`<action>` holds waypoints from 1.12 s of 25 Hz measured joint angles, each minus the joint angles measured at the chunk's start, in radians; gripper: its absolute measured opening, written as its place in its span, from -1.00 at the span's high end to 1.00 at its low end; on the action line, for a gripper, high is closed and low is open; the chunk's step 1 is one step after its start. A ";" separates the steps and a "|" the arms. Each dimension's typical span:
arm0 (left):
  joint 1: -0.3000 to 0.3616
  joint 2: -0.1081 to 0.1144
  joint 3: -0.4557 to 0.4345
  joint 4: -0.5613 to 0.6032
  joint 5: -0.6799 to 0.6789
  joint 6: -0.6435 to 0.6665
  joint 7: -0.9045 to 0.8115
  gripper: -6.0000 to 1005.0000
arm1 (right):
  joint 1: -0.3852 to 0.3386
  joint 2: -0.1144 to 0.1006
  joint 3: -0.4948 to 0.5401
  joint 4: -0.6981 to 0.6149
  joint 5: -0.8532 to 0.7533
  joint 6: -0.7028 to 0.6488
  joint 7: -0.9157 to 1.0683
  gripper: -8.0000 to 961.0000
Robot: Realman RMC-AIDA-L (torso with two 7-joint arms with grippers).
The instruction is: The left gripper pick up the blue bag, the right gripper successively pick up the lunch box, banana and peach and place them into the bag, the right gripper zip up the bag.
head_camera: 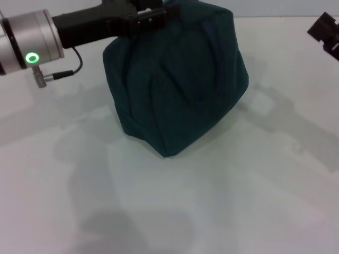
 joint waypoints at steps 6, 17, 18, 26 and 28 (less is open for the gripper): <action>0.031 0.013 -0.043 0.087 -0.002 0.126 0.000 -0.28 | 0.019 -0.002 0.000 -0.053 -0.174 -0.118 -0.099 -0.84; 0.139 0.079 -0.073 0.112 0.048 0.437 0.092 -0.78 | 0.001 0.029 0.000 -0.178 -0.525 -0.074 -0.249 -0.84; 0.161 0.077 -0.073 0.111 0.059 0.465 0.121 -0.78 | 0.003 0.033 0.000 -0.178 -0.542 -0.053 -0.250 -0.84; 0.208 0.058 -0.065 0.046 0.170 0.513 0.196 -0.78 | 0.007 0.068 -0.002 -0.178 -0.610 0.054 -0.257 -0.84; 0.207 0.058 -0.066 0.004 0.181 0.514 0.228 -0.78 | 0.009 0.069 -0.005 -0.178 -0.613 0.057 -0.257 -0.84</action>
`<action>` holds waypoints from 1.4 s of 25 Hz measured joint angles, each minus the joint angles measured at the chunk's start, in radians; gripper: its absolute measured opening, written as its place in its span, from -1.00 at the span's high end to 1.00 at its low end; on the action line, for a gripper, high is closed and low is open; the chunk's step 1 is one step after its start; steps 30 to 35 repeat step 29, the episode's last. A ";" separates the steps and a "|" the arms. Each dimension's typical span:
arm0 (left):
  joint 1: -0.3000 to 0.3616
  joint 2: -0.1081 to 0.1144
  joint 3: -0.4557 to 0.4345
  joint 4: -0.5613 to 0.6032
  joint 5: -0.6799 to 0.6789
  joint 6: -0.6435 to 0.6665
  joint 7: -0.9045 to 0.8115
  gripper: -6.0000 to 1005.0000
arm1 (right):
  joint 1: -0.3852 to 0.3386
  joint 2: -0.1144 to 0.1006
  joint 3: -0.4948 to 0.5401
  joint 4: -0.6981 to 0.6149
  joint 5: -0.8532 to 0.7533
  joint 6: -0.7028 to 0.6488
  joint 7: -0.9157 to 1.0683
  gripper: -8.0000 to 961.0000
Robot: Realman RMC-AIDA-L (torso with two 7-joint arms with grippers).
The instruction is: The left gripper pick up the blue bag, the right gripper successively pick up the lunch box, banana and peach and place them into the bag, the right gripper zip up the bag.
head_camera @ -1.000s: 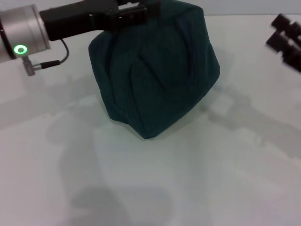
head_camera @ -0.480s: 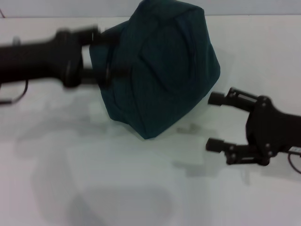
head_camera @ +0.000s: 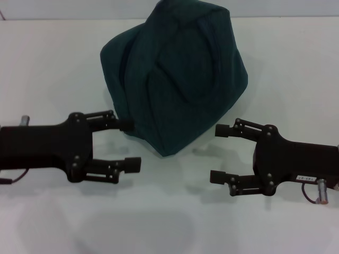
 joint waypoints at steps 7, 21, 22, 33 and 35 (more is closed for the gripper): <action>0.005 0.012 -0.005 -0.099 0.010 0.008 0.085 -0.78 | 0.000 -0.006 0.004 -0.001 -0.004 -0.003 0.000 -0.84; 0.011 0.008 -0.004 -0.106 0.014 0.008 0.092 -0.78 | -0.011 -0.019 0.006 -0.001 0.000 -0.001 0.000 -0.84; 0.010 0.008 -0.004 -0.106 0.014 0.008 0.092 -0.78 | -0.011 -0.019 0.006 -0.001 0.000 -0.001 0.000 -0.84; 0.008 0.005 -0.004 -0.106 0.014 0.008 0.091 -0.78 | -0.014 -0.020 0.006 -0.001 0.001 -0.001 0.000 -0.84; 0.008 0.005 -0.004 -0.106 0.014 0.008 0.091 -0.78 | -0.014 -0.020 0.006 -0.001 0.001 -0.001 0.000 -0.84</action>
